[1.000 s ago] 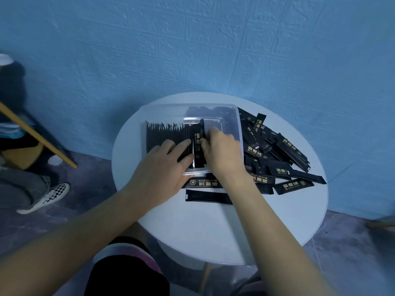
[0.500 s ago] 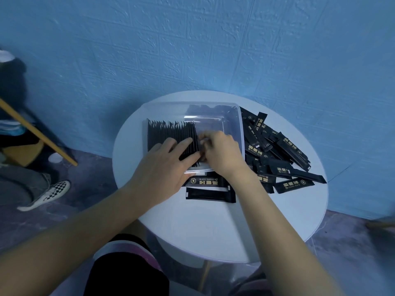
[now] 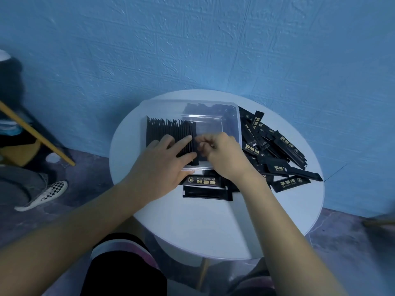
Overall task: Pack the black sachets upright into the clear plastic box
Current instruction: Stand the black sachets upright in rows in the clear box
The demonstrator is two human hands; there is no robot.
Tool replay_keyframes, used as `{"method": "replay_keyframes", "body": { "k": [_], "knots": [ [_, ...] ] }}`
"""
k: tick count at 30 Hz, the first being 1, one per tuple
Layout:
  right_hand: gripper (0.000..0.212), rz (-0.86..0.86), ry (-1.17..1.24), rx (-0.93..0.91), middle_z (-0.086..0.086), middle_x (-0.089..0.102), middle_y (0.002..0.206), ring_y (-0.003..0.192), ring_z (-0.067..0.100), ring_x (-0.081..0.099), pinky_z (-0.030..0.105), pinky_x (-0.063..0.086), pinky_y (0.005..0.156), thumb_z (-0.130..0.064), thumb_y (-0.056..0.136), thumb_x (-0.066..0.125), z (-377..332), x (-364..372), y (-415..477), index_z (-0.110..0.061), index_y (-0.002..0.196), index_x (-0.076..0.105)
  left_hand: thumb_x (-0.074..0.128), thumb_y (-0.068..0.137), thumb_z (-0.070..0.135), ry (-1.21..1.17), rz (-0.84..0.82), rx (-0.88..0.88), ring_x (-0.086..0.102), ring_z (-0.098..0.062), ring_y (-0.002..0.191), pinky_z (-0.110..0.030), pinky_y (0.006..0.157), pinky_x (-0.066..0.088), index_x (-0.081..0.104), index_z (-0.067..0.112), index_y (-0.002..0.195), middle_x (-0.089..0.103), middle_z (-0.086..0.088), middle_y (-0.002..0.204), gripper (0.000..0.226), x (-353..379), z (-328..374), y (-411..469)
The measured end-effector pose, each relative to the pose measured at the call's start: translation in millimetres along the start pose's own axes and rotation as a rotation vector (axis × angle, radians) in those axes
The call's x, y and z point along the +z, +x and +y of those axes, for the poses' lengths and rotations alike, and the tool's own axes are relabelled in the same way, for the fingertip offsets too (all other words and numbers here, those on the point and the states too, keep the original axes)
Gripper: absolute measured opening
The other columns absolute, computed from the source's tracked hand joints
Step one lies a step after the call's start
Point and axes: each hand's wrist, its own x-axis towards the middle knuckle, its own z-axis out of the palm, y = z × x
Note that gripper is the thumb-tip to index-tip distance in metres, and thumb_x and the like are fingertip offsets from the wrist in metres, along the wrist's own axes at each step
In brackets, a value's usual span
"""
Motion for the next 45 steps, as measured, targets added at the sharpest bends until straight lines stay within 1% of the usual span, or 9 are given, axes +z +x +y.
{"method": "replay_keyframes", "body": {
  "k": [4, 7, 11, 13, 18, 22, 29, 38, 45],
  "knots": [
    [0.023, 0.135, 0.076, -0.109, -0.011, 0.075, 0.088, 0.082, 0.006, 0.068, 0.032, 0.055, 0.082, -0.020, 0.098, 0.056, -6.3, -11.5, -24.7, -0.027, 0.110, 0.075, 0.055, 0.092, 0.048, -0.016, 0.019, -0.009, 0.053, -0.033, 0.102, -0.044, 0.072, 0.050, 0.068, 0.023, 0.124, 0.054, -0.007, 0.145, 0.042, -0.6, -0.6, 0.7],
    [0.019, 0.166, 0.076, -0.160, -0.015, 0.071, 0.078, 0.069, 0.004, 0.062, 0.026, 0.051, 0.069, -0.019, 0.096, 0.059, -6.5, -18.7, -51.1, -0.028, 0.099, 0.075, 0.046, 0.095, 0.049, -0.007, 0.015, -0.022, 0.053, -0.032, 0.102, -0.042, 0.072, 0.050, 0.068, 0.024, 0.123, 0.054, -0.006, 0.146, 0.043, -0.4, -2.4, 2.3],
    [0.014, -0.111, -0.160, -0.162, -0.013, 0.071, 0.086, 0.077, 0.009, 0.063, 0.034, 0.053, 0.079, -0.021, 0.092, 0.061, 6.9, -14.8, -74.8, -0.029, 0.093, 0.072, 0.053, 0.094, 0.047, -0.015, 0.013, -0.020, 0.053, -0.033, 0.102, -0.042, 0.072, 0.050, 0.068, 0.024, 0.122, 0.054, -0.006, 0.146, 0.039, 0.3, -4.0, 3.7],
    [0.014, -0.147, -0.288, -0.175, -0.015, 0.065, 0.099, 0.088, 0.012, 0.061, 0.035, 0.051, 0.082, -0.024, 0.090, 0.064, 12.9, -7.8, -77.0, -0.030, 0.100, 0.071, 0.058, 0.093, 0.046, -0.018, 0.012, -0.025, 0.053, -0.032, 0.103, -0.043, 0.073, 0.050, 0.067, 0.024, 0.124, 0.053, -0.006, 0.147, 0.039, 1.0, -5.3, 3.8],
    [0.053, -0.177, -0.374, -0.155, -0.012, 0.053, 0.126, 0.114, 0.020, 0.055, 0.038, 0.047, 0.091, -0.036, 0.087, 0.072, 19.2, 3.3, -73.8, -0.030, 0.136, 0.054, 0.056, 0.093, 0.047, -0.022, 0.007, -0.031, 0.052, -0.032, 0.104, -0.044, 0.073, 0.051, 0.066, 0.024, 0.126, 0.052, -0.006, 0.148, 0.041, 2.3, -4.5, 4.0],
    [0.053, -0.175, -0.387, -0.159, -0.007, 0.056, 0.120, 0.116, 0.021, 0.052, 0.038, 0.047, 0.092, -0.030, 0.090, 0.068, 21.2, 5.1, -69.8, -0.029, 0.141, 0.051, 0.058, 0.094, 0.047, -0.023, 0.019, -0.028, 0.052, -0.031, 0.103, -0.042, 0.073, 0.049, 0.067, 0.024, 0.125, 0.052, -0.006, 0.147, 0.040, 2.0, -4.6, 3.8],
    [0.026, -0.119, -0.395, -0.204, -0.008, 0.059, 0.098, 0.100, 0.018, 0.050, 0.036, 0.048, 0.083, -0.028, 0.091, 0.061, 22.6, 7.3, -68.6, -0.030, 0.116, 0.067, 0.060, 0.093, 0.046, -0.019, 0.018, -0.024, 0.052, -0.032, 0.103, -0.042, 0.072, 0.049, 0.067, 0.024, 0.124, 0.052, -0.006, 0.147, 0.039, 3.4, -4.9, 3.8],
    [0.018, -0.191, -0.376, -0.198, -0.007, 0.055, 0.093, 0.099, 0.017, 0.043, 0.037, 0.046, 0.084, -0.023, 0.090, 0.066, 16.4, 4.9, -65.3, -0.029, 0.103, 0.057, 0.056, 0.094, 0.048, -0.018, 0.011, -0.025, 0.053, -0.031, 0.103, -0.042, 0.072, 0.051, 0.068, 0.023, 0.125, 0.053, -0.007, 0.147, 0.041, 3.4, -4.9, 4.5],
    [0.033, -0.153, -0.442, -0.253, -0.002, 0.054, 0.104, 0.103, 0.022, 0.044, 0.037, 0.046, 0.086, -0.016, 0.090, 0.061, 18.2, 9.4, -69.9, -0.024, 0.121, 0.053, 0.056, 0.094, 0.048, -0.023, 0.011, -0.028, 0.053, -0.032, 0.102, -0.043, 0.072, 0.050, 0.067, 0.024, 0.125, 0.053, -0.006, 0.147, 0.041, 2.9, -4.8, 4.4]
  ]
}}
